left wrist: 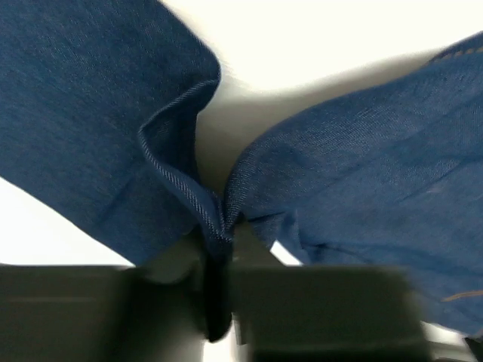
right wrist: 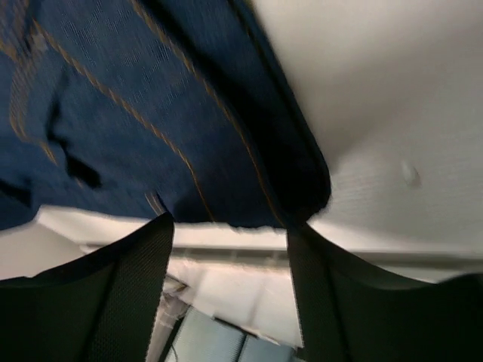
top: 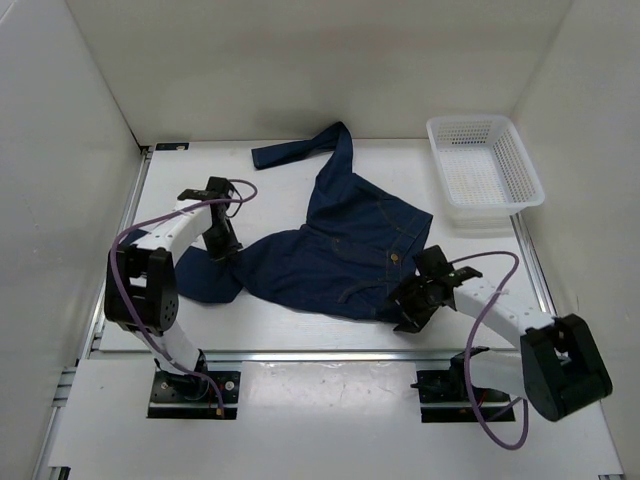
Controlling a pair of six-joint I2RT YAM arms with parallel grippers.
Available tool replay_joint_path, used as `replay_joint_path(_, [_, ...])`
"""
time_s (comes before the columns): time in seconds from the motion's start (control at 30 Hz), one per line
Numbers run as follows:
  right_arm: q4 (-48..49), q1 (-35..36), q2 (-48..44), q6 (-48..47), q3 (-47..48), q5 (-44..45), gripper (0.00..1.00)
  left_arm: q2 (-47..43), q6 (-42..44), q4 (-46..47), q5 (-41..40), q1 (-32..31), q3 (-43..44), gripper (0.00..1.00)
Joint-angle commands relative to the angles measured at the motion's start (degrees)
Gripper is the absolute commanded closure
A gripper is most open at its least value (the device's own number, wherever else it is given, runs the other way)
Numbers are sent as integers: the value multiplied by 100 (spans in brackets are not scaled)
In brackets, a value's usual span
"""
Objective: Fold and stack the trousers
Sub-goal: Flatten the trousers out
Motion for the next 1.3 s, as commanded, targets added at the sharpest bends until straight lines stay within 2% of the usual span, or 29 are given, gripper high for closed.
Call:
replay_joint_path(0.0, [363,40,450,316,400,543,35,-25,65,151,124,-50,195,90])
replay_joint_path(0.13, [486,40,828,316,524,773,54,-25,13,151,63,-50,248,90])
replay_joint_path(0.17, [486,40,1021,316,593,843,71,-25,12,151,63,-50,309,90])
replay_joint_path(0.27, [390,-116,1189,149,926,897,99,123,12,90,63,-50,581,90])
replay_joint_path(0.37, [-65,-521,876,-254,1348,1168,99,421,65,-120,63,-50,1336,90])
replay_joint_path(0.4, [-198,-644,716,-377,1750,1273,99,519,135,-374,63,-50,1625,90])
replay_joint_path(0.47, [-654,-1022,268,-851,2279,1598,99,712,197,-717,10,-50,2723,90])
replay_joint_path(0.53, [-1007,-1259,-57,-1220,3228,1941,99,845,249,-1166,10,-50,3784,90])
replay_joint_path(0.6, [-1447,-1347,-233,-1704,3686,2432,99,845,250,-1316,132,-103,4237,90])
replay_joint_path(0.67, [-1640,-1410,-523,-1889,3811,2636,99,609,250,-1317,325,-103,4274,90])
replay_joint_path(0.73, [-1808,-1471,-961,-1890,3470,2812,99,152,250,-1168,326,-260,3872,90])
replay_joint_path(0.8, [-2001,-1541,-1314,-1706,2549,2927,99,-452,250,-721,413,-314,2670,90])
replay_joint_path(0.83, [-2062,-1611,-1655,-1375,2215,2927,99,-639,250,-545,614,-410,2161,78])
replay_joint_path(0.87, [-2141,-1612,-1806,-1180,1898,2927,99,-771,311,-352,790,-489,1181,40])
replay_joint_path(0.9, [-2221,-1708,-1929,-1021,1399,2849,99,-833,311,-132,897,-490,780,21])
replay_joint_path(0.93, [-2282,-1778,-2131,-907,1202,2682,99,-834,311,-130,898,-490,506,16])
replay_joint_path(0.97, [-2283,-1779,-2185,-697,1061,2681,99,-756,311,-191,706,-490,268,14])
replay_joint_path(1.03, [-2336,-1840,-2186,-695,989,2681,99,-755,311,-427,407,-490,336,14])
replay_joint_path(1.07, [-2336,-1840,-2186,-695,1050,2733,99,-755,259,-498,101,-438,441,16])
replay_joint_path(1.2, [-2336,-1893,-1984,-975,1490,3005,99,-764,144,-622,-455,-52,1214,82])
replay_joint_path(1.23, [-2336,-1893,-1922,-976,1551,3067,99,-511,83,-622,-560,63,1294,90])
replay_joint_path(1.27, [-2336,-1893,-1922,-1037,1604,3067,99,-326,83,-622,-657,325,1373,90])
